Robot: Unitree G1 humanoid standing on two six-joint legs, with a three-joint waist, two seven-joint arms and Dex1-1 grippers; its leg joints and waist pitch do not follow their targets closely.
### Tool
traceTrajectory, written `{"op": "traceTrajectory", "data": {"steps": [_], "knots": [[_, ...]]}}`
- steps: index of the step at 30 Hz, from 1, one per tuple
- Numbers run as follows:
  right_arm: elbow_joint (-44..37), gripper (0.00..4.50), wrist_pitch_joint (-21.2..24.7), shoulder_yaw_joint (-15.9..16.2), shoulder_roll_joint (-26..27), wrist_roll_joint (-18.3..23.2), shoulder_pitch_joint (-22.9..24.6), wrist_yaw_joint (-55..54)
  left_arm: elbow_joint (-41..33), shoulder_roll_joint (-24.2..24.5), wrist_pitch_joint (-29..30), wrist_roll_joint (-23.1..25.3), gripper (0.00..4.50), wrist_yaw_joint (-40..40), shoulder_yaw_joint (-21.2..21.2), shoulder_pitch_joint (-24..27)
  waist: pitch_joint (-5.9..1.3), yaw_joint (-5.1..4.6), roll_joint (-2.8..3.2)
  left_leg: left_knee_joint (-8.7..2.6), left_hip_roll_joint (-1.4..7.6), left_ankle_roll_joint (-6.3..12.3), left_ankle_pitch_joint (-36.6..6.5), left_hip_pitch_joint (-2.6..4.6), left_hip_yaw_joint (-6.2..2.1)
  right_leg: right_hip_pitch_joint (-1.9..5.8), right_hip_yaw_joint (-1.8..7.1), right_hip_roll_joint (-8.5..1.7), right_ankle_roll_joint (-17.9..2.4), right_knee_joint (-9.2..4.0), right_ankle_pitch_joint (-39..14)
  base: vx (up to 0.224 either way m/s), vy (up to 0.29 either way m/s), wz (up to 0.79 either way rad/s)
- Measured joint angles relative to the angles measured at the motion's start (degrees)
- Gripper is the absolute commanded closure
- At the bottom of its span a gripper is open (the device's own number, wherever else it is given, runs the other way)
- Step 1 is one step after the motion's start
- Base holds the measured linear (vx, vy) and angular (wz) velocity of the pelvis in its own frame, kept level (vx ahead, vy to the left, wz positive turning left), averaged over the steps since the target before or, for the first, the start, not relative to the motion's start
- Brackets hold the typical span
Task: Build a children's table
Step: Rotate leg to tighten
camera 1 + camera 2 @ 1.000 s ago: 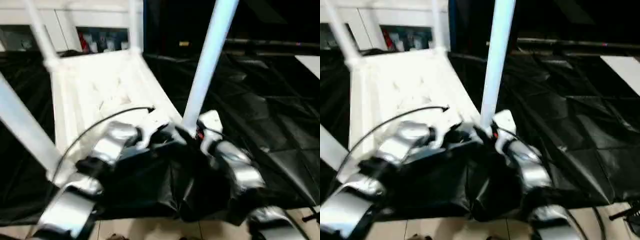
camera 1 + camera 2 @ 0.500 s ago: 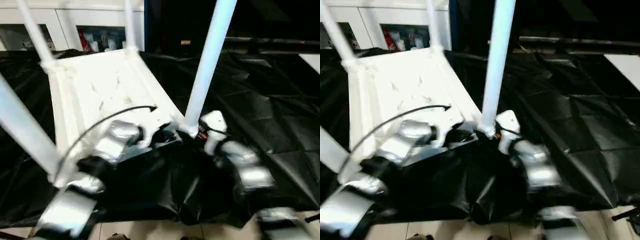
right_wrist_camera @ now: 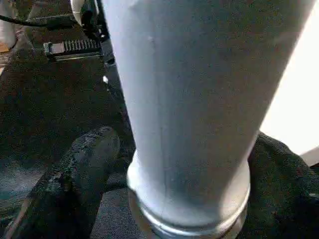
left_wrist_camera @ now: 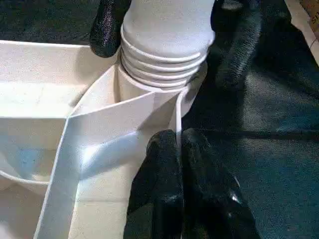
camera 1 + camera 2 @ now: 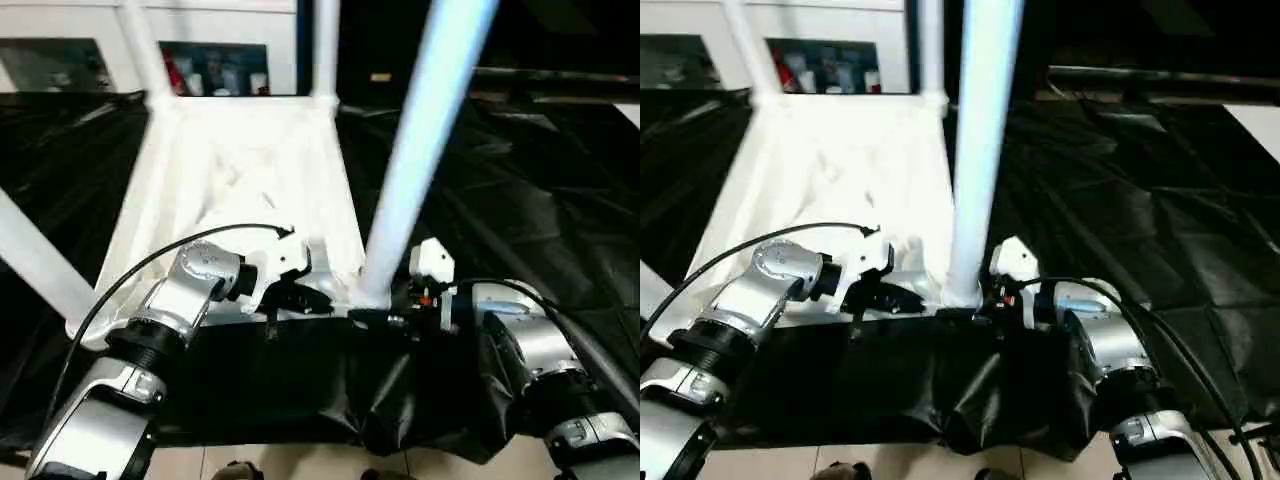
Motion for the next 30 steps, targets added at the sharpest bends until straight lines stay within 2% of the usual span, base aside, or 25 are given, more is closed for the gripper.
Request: {"op": "traceTrajectory", "data": {"steps": [9,17,22,27,30], "knots": [[0.5,1.62,0.0,0.1,0.2,0.0,-0.4,0.4,-0.9,0.7,0.3,-0.1,4.50,-0.6,0.0,0.4,0.21,0.04,-0.38,0.01,0.00,0.12,0.1,0.01,0.00,0.00,0.01,0.00,0.0,0.04,0.0,0.000,0.000,0.00],[0.7,1.75,-0.2,-0.3,1.2,-0.3,-0.2,-1.9,-0.6,-0.1,0.6,0.1,4.50,0.8,0.1,0.2,0.28,-0.02,-0.52,0.11,0.01,0.24,0.2,0.08,0.01,0.02,0.04,0.00,0.0,0.15,0.0,0.000,0.000,0.00],[2.4,1.76,0.2,-4.7,5.9,-1.7,0.8,-18.5,5.0,-5.5,0.8,2.7,4.50,11.6,0.9,-3.1,0.28,-0.70,-0.55,0.30,-0.09,0.00,0.0,0.35,0.02,0.23,0.26,-0.05,0.1,0.09,0.0,0.000,0.000,0.00],[3.1,1.77,2.1,-9.0,13.6,-4.0,0.7,-39.5,11.0,-11.3,1.4,5.0,4.50,23.2,1.8,-6.2,-0.15,-1.47,0.04,0.35,-0.19,0.00,0.0,0.48,0.02,0.43,0.37,-0.07,0.1,-0.02,0.0,0.000,0.000,0.00],[4.5,1.77,1.6,-9.1,14.9,-5.1,-0.4,-45.1,12.0,-13.1,1.6,6.0,4.50,26.8,1.8,-6.5,-0.42,-1.60,0.38,0.34,-0.19,0.00,0.0,0.48,0.01,0.47,0.36,-0.07,0.1,-0.06,0.0,0.000,0.000,0.00]]}}
